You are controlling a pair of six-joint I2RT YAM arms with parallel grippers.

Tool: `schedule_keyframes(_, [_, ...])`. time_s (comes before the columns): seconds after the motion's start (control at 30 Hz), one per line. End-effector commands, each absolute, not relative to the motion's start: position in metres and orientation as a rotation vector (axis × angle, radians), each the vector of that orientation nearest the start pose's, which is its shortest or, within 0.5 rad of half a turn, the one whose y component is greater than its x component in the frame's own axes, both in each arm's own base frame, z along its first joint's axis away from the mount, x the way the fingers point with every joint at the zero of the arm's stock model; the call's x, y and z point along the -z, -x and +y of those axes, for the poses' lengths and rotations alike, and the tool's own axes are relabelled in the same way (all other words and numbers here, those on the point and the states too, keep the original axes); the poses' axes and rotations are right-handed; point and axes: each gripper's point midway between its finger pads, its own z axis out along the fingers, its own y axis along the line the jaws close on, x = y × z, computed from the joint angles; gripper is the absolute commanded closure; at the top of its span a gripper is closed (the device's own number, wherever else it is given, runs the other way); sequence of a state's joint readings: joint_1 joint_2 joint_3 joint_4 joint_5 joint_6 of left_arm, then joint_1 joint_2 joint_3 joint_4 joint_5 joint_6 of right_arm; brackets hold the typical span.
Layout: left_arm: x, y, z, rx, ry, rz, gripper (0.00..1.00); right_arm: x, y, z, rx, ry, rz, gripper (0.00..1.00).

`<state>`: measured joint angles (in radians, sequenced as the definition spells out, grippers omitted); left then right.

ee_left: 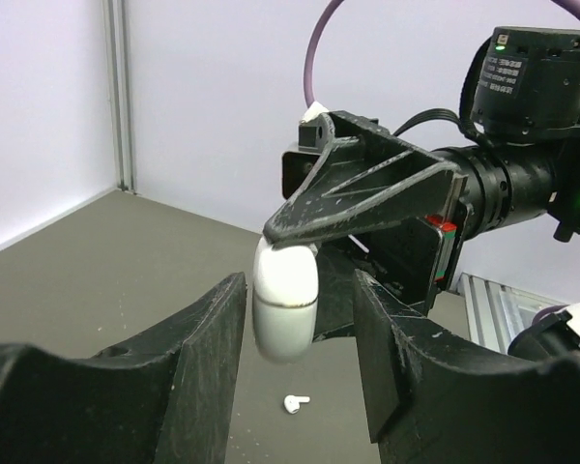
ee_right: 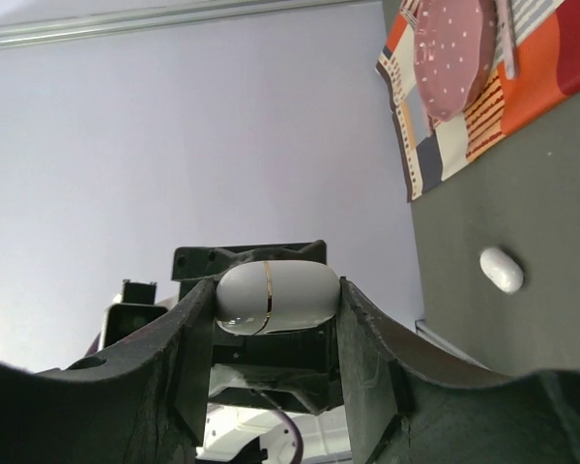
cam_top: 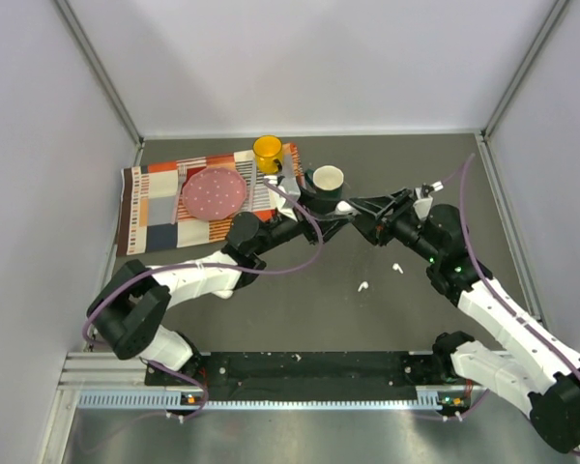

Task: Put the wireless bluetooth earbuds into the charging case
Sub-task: Open the charging case.

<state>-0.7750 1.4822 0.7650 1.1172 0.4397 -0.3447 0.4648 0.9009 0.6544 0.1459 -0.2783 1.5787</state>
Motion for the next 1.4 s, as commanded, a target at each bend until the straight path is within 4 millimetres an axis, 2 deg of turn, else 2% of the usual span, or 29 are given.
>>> schedule_keyframes(0.0, [-0.319, -0.256, -0.370, 1.234, -0.624, 1.069, 0.47, -0.328, -0.257, 0.229, -1.774, -0.794, 1.706, 0.87])
schedule_keyframes(0.13, [-0.311, -0.261, -0.371, 1.215, -0.617, 1.094, 0.53, -0.329, -0.256, 0.229, -1.788, -0.794, 1.700, 0.87])
schedule_keyframes(0.23, [-0.308, -0.264, -0.371, 1.213, -0.601, 1.101, 0.53, -0.327, -0.255, 0.231, -1.796, -0.796, 1.712, 0.87])
schedule_keyframes(0.47, [-0.315, -0.265, -0.371, 1.189, -0.580, 1.076, 0.51, -0.324, -0.255, 0.232, -1.787, -0.802, 1.726, 0.87])
schedule_keyframes(0.77, [-0.315, -0.266, -0.376, 1.162, -0.613, 1.086, 0.54, -0.320, -0.255, 0.231, -1.764, -0.803, 1.746, 0.87])
schedule_keyframes(1.13, [-0.320, -0.265, -0.376, 1.138, -0.630, 1.079, 0.50, -0.315, -0.257, 0.230, -1.724, -0.813, 1.772, 0.86])
schedule_keyframes(1.27, [-0.317, -0.265, -0.377, 1.138, -0.637, 1.092, 0.56, -0.317, -0.257, 0.230, -1.726, -0.811, 1.769, 0.86])
schedule_keyframes(1.37, [-0.319, -0.264, -0.377, 1.143, -0.636, 1.088, 0.54, -0.316, -0.257, 0.230, -1.721, -0.813, 1.775, 0.86])
